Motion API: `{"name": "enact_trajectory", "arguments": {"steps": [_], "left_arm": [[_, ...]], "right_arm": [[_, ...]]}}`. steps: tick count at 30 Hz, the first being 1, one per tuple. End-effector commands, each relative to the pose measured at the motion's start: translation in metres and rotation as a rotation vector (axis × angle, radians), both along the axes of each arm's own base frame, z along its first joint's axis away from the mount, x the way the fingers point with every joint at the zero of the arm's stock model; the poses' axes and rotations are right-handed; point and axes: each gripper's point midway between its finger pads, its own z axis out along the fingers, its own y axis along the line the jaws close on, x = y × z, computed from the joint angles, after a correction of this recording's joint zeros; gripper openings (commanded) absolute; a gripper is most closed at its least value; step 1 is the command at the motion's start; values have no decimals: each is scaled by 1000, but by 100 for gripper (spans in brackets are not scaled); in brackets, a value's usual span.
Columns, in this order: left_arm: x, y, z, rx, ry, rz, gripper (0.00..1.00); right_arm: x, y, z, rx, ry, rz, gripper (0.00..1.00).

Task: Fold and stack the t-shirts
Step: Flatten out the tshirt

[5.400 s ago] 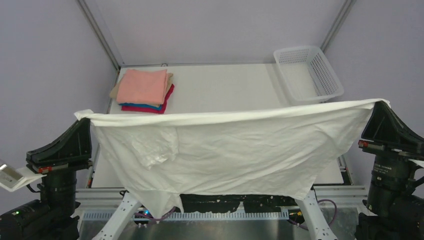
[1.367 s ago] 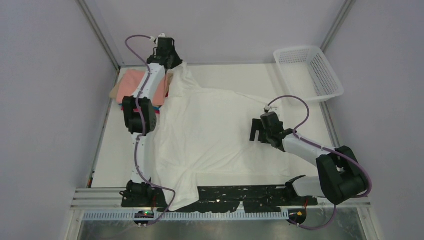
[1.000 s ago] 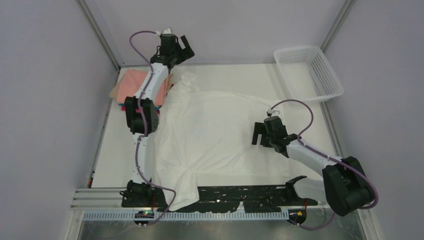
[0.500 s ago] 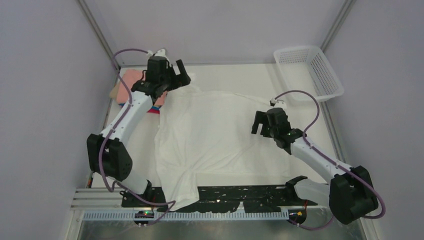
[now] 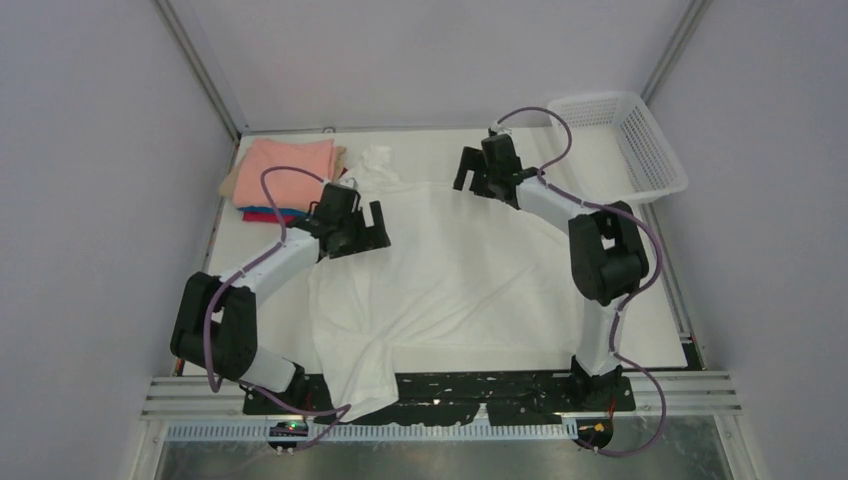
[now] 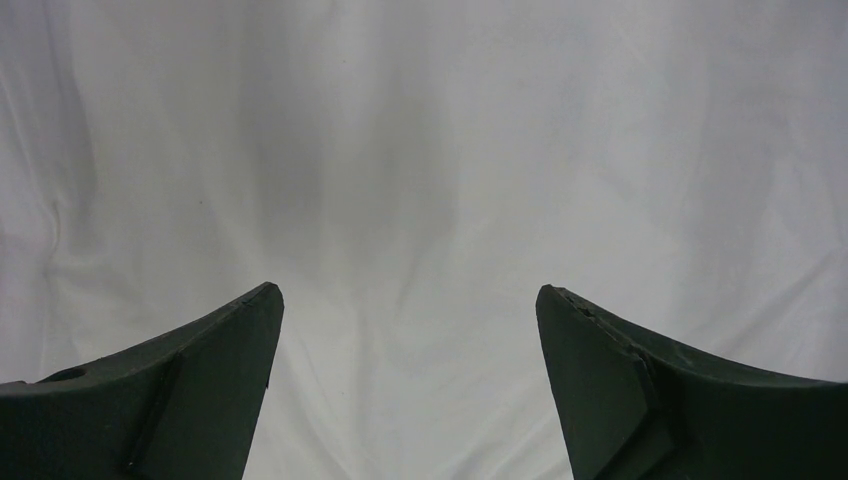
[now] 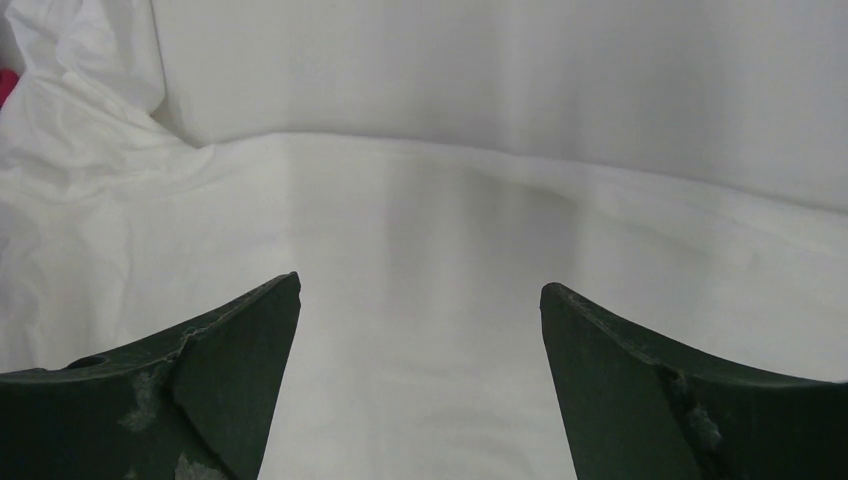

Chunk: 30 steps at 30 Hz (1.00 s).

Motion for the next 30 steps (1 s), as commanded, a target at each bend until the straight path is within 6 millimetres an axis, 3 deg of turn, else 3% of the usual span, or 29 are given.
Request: {"name": "enact_trajectory", "arguments": {"steps": [1, 6, 14, 18, 23, 26, 29, 30], "left_arm": [[10, -6, 2, -28, -42, 3, 100], [3, -4, -24, -6, 30, 10, 100], [-7, 9, -49, 60, 92, 39, 99], [-9, 18, -54, 101, 101, 60, 99], [-10, 27, -59, 145, 111, 80, 99], [-11, 28, -63, 143, 124, 83, 99], [-13, 31, -66, 154, 132, 88, 99], [-14, 33, -67, 160, 133, 91, 99]], "right_arm": [[34, 11, -1, -66, 29, 102, 95], [39, 7, -42, -224, 176, 238, 95], [36, -9, -63, -269, 244, 230, 95], [44, -22, -66, -301, 256, 193, 95], [59, -57, -61, -395, 236, 94, 95], [77, -79, -52, -404, 209, 53, 95], [94, -91, -53, -355, 198, 36, 95], [102, -89, -44, -327, 177, 39, 95]]}}
